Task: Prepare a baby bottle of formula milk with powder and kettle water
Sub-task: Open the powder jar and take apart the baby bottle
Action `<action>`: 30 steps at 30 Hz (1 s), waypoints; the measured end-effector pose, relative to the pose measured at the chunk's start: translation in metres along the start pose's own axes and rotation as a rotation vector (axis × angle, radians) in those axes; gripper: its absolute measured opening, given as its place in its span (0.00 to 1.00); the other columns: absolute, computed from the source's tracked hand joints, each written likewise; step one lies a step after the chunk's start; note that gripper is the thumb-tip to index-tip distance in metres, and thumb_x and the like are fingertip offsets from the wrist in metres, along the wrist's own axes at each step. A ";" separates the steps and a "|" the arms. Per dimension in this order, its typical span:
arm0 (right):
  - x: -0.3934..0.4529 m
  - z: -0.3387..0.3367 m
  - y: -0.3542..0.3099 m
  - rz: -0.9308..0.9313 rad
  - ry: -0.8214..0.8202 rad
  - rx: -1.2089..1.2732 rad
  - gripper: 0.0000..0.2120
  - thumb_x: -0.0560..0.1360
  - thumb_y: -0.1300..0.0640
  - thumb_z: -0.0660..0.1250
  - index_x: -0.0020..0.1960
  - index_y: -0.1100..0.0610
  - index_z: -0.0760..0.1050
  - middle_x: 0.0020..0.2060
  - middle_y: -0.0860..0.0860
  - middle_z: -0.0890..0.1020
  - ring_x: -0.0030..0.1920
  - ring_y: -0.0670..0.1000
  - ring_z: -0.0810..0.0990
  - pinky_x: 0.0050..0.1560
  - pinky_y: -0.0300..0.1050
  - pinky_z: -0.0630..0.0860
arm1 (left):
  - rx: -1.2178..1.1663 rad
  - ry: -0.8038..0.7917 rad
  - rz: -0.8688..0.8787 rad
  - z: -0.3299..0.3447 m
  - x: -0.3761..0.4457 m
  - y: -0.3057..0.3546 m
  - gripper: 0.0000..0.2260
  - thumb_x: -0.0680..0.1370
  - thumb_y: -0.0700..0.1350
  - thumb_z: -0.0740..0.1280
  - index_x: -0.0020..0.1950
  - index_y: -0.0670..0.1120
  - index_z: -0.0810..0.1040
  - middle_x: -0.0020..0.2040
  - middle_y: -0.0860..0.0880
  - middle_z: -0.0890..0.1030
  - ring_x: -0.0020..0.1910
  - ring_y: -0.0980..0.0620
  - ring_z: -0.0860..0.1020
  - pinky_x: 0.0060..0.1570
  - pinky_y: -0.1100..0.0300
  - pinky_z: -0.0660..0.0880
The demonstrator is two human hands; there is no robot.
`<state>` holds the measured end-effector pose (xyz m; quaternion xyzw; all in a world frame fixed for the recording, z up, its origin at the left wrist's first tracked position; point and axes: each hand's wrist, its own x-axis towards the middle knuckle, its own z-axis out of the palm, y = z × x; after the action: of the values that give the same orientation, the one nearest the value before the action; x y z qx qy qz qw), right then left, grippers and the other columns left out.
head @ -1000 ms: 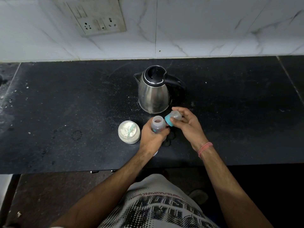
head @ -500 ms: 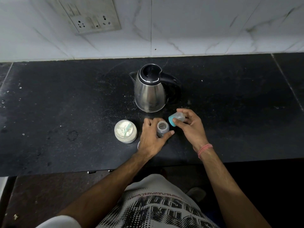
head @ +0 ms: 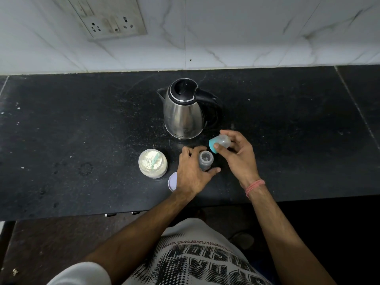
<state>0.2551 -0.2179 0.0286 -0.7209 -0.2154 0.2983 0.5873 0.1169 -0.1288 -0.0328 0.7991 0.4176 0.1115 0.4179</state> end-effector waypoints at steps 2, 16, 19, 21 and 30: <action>0.000 0.002 -0.003 -0.013 -0.007 0.004 0.20 0.80 0.63 0.80 0.69 0.52 0.83 0.63 0.46 0.86 0.64 0.47 0.87 0.61 0.40 0.84 | -0.022 -0.025 -0.015 -0.005 -0.004 0.001 0.49 0.67 0.60 0.89 0.83 0.56 0.70 0.72 0.50 0.71 0.71 0.49 0.71 0.72 0.52 0.74; 0.002 0.017 -0.027 -0.090 -0.018 0.088 0.19 0.80 0.57 0.80 0.70 0.55 0.82 0.58 0.44 0.89 0.59 0.48 0.90 0.59 0.41 0.86 | -0.907 0.043 -0.166 -0.057 0.008 0.043 0.08 0.88 0.48 0.75 0.64 0.47 0.89 0.49 0.51 0.92 0.45 0.52 0.89 0.48 0.60 0.86; -0.001 0.019 -0.028 -0.086 -0.027 0.065 0.19 0.80 0.56 0.81 0.70 0.55 0.82 0.58 0.44 0.89 0.59 0.48 0.90 0.59 0.41 0.86 | -0.942 -0.023 -0.247 -0.058 0.008 0.040 0.06 0.87 0.48 0.75 0.61 0.49 0.91 0.43 0.51 0.86 0.34 0.61 0.78 0.36 0.67 0.75; -0.002 0.020 -0.026 -0.094 -0.012 0.039 0.19 0.80 0.57 0.81 0.69 0.54 0.83 0.59 0.46 0.89 0.60 0.49 0.90 0.61 0.45 0.86 | -0.932 -0.051 -0.269 -0.059 0.007 0.038 0.06 0.87 0.49 0.76 0.59 0.50 0.92 0.46 0.45 0.84 0.34 0.60 0.75 0.35 0.65 0.74; -0.001 0.024 -0.029 -0.133 -0.092 -0.016 0.19 0.82 0.61 0.78 0.72 0.55 0.82 0.61 0.46 0.88 0.62 0.49 0.89 0.64 0.46 0.86 | -1.096 -0.104 -0.318 -0.060 -0.001 0.033 0.06 0.88 0.44 0.74 0.61 0.47 0.91 0.44 0.53 0.90 0.35 0.63 0.83 0.34 0.67 0.78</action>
<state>0.2393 -0.1952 0.0540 -0.6952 -0.2921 0.2899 0.5893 0.1036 -0.1048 0.0304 0.3974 0.3925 0.2080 0.8030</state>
